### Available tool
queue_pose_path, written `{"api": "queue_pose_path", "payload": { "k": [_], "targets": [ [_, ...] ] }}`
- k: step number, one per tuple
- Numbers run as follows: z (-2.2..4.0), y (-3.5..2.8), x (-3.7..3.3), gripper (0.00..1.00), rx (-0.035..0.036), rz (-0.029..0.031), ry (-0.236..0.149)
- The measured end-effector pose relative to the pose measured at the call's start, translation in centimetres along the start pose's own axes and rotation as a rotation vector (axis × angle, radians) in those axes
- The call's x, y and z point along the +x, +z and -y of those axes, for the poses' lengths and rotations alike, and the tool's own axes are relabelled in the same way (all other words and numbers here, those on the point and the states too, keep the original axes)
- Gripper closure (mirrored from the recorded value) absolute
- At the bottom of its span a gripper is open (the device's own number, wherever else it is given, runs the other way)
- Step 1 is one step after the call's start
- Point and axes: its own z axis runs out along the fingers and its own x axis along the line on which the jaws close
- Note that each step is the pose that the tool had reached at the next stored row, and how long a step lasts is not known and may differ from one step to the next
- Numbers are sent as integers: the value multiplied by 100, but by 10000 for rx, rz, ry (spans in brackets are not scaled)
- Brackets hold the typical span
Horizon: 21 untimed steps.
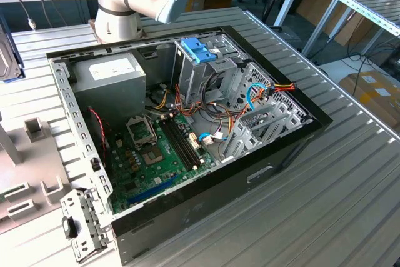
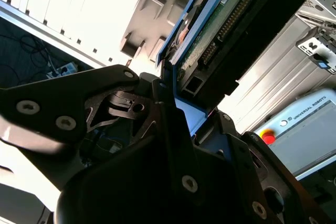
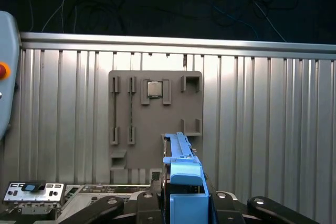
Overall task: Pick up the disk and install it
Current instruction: 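Pick up the disk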
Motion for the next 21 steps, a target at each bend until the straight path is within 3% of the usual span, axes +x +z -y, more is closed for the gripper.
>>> {"api": "queue_pose_path", "payload": {
  "k": [21],
  "targets": [
    [62,3,8,63,0,0,0]
  ]
}}
